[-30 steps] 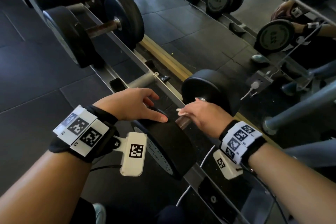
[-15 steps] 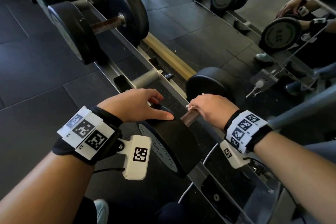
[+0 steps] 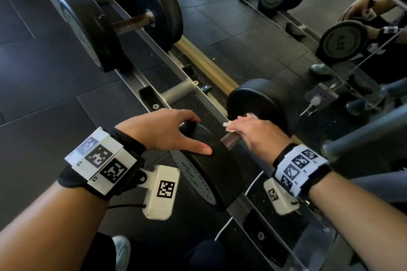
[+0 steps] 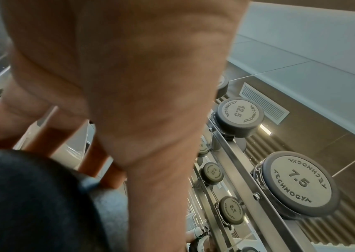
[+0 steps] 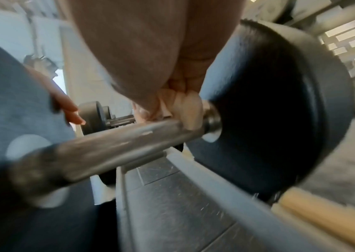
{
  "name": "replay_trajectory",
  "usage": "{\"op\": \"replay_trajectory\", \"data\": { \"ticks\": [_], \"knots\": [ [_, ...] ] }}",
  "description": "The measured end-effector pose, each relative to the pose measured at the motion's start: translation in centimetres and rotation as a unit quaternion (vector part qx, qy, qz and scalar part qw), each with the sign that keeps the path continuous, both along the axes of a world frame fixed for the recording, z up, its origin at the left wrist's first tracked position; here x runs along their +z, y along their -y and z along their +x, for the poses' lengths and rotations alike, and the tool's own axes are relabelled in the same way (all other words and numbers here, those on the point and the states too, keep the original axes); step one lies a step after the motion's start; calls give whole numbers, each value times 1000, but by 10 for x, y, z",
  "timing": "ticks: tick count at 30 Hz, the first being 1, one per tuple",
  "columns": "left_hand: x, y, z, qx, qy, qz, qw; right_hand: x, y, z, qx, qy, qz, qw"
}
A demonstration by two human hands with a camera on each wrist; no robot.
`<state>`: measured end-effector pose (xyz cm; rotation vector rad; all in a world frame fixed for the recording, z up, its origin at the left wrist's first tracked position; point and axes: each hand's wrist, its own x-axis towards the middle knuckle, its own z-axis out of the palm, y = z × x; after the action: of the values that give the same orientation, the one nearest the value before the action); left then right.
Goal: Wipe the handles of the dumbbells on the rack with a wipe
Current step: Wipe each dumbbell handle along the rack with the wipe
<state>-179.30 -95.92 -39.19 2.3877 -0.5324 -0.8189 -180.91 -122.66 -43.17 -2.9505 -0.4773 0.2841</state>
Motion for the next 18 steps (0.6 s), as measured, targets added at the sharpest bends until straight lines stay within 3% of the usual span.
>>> {"op": "replay_trajectory", "data": {
  "ticks": [5,8,12,18],
  "knots": [
    [1,3,2,-1,-2,5,1000,-15,-11,-32,110,-18,175,978],
    [0,3,2,-3,-5,3,1000,-15,3,-24,112,8,137,984],
    [-2,2,3,1,-10,-4,1000,-18,17,-12,12,53,119,991],
    [-4,1,3,3,-13,-16,1000,-34,-2,-53,93,-7,198,976]
  ]
}}
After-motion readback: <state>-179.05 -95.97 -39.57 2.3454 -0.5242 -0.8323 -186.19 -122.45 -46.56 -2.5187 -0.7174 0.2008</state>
